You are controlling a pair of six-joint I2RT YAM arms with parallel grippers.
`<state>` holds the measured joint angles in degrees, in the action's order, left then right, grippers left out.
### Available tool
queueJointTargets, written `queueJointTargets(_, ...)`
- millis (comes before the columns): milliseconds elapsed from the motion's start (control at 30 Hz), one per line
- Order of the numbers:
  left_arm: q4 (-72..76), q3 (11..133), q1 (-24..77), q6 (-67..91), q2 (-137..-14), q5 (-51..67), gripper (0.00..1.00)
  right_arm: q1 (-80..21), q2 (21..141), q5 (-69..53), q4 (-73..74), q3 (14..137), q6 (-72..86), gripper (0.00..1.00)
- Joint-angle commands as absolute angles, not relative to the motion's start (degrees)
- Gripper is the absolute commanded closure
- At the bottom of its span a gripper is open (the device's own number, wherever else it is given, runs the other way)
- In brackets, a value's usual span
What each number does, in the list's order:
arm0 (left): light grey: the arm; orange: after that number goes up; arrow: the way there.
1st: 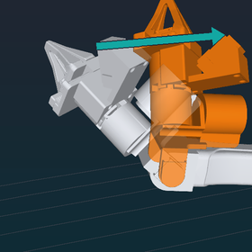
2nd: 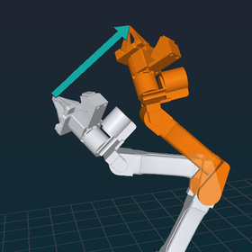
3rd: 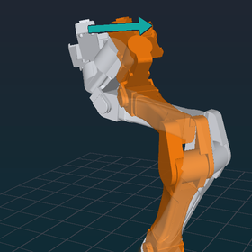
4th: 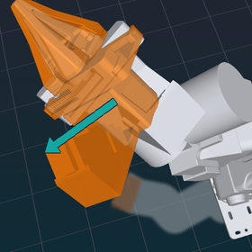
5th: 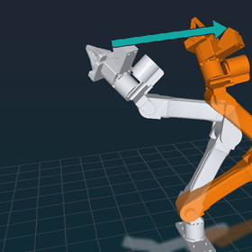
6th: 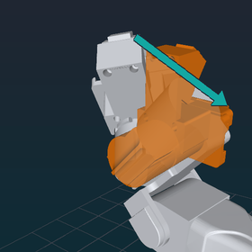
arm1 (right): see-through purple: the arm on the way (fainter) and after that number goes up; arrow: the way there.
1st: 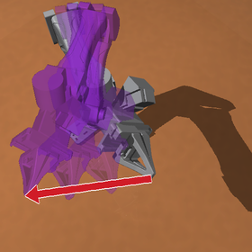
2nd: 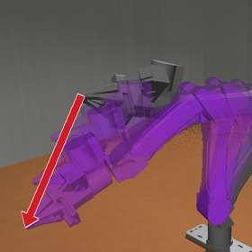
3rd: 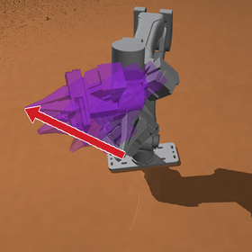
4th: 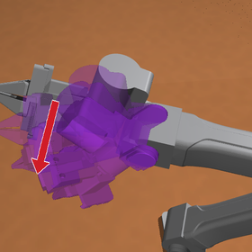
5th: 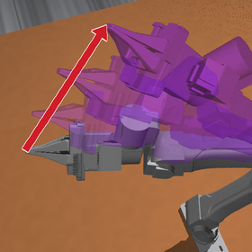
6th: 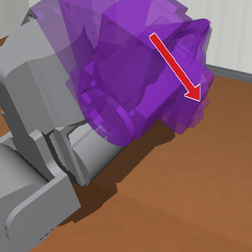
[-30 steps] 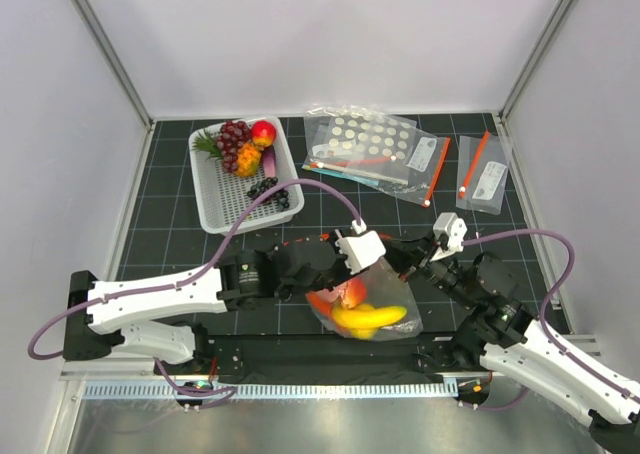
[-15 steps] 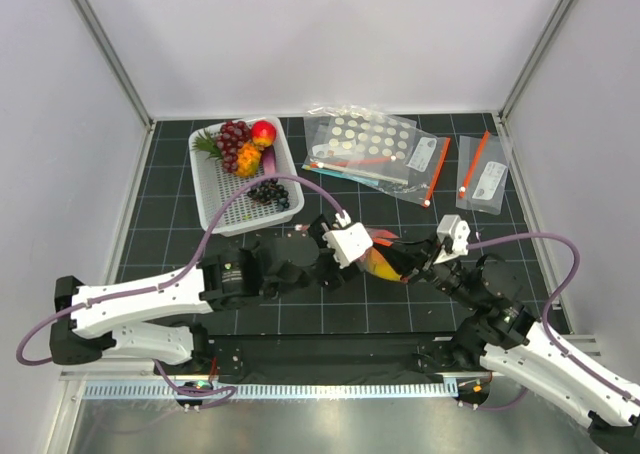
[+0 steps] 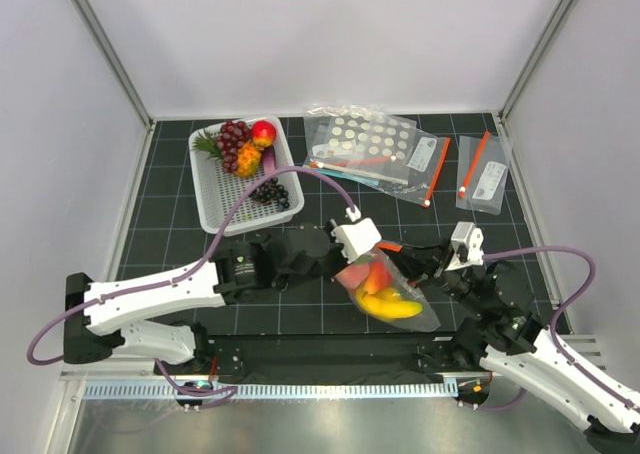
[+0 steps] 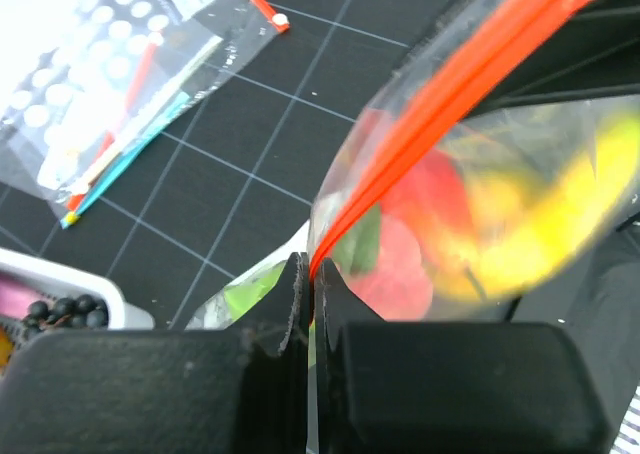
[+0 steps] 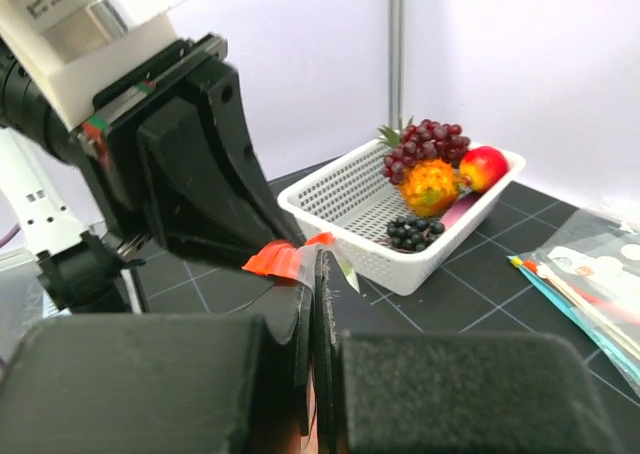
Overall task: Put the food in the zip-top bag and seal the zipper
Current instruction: Zip the zipper food storage bag at the center of the board.
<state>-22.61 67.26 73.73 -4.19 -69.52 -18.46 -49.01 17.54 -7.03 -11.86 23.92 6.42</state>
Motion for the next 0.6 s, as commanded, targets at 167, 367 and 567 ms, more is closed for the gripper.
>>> queueJointTargets(167, -24.3, 69.6, 73.4, -2.3, -69.6, -17.0, 1.0, -49.0, 12.0, 6.6, -15.9, 22.9, 6.2, 0.78)
queueJointTargets(367, -24.7, 70.0, 72.9, -0.9, -69.7, -19.1, 1.0, -49.0, 11.6, 11.2, -15.5, 22.5, 6.2, 0.62)
queueJointTargets(567, -25.7, 71.1, 72.0, -0.4, -70.5, -19.2, 1.0, -49.1, 12.0, 15.8, -15.0, 22.6, 6.4, 0.5)
